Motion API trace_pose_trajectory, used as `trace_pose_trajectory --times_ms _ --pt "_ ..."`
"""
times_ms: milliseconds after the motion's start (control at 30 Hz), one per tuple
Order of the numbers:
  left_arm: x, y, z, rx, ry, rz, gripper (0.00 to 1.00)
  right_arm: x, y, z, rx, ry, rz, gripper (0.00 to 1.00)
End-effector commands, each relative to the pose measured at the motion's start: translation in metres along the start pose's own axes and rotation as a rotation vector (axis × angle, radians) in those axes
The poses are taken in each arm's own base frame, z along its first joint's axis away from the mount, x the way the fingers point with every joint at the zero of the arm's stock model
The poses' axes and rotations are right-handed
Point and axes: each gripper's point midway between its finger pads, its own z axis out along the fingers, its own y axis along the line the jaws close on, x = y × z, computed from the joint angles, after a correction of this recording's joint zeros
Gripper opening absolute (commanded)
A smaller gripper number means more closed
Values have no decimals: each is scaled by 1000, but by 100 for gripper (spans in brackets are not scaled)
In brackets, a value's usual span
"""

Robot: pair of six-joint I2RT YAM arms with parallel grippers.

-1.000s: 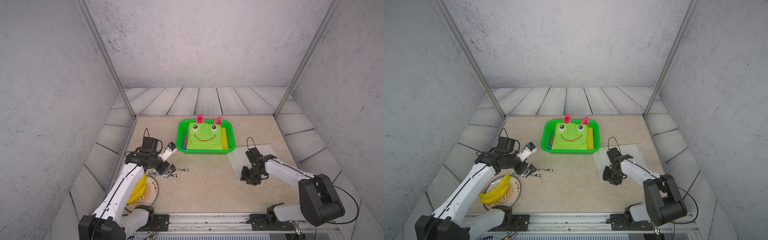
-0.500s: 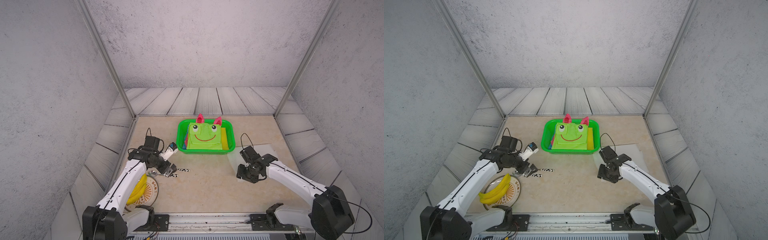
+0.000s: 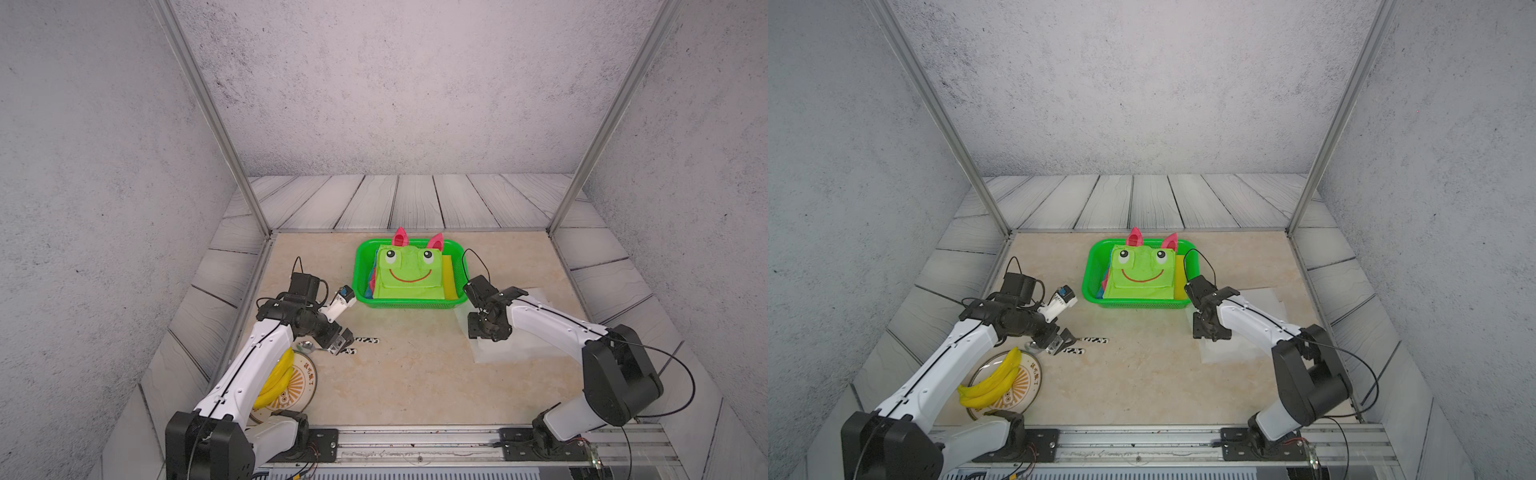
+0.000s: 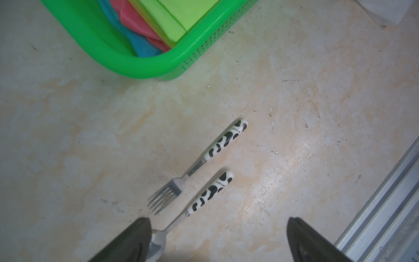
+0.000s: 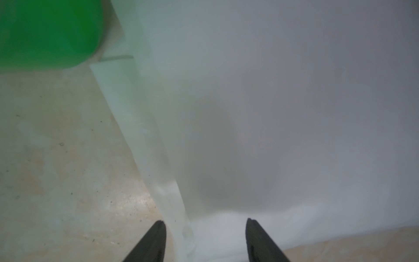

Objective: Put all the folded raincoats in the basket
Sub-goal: Move the raincoat to the center of the board.

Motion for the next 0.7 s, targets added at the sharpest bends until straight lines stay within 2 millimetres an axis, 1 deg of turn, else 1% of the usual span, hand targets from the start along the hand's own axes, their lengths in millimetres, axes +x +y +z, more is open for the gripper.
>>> trace_pose_trajectory --times_ms 0,33,100,200,267,300,400,500,667 --pt "2 1 1 -2 0 -9 100 0 -4 17 50 8 -15 60" --pt "2 0 1 1 -1 -9 100 2 -6 22 71 20 -14 59" --pt "1 0 2 8 -1 -12 100 7 -9 30 94 43 -12 53" --pt "2 -1 2 14 4 -14 100 14 -12 36 109 63 -8 39" --pt "2 -1 3 18 9 -18 99 18 -12 35 101 70 -6 28" --pt "2 -1 3 19 8 -18 100 20 -12 34 97 74 -6 24" --pt "2 -2 3 26 11 -21 100 31 -7 28 40 106 0 18" --pt "2 -3 3 36 12 -19 100 48 1 21 -38 157 5 11" --pt "1 -4 4 41 11 -18 100 81 22 3 -194 240 14 9"
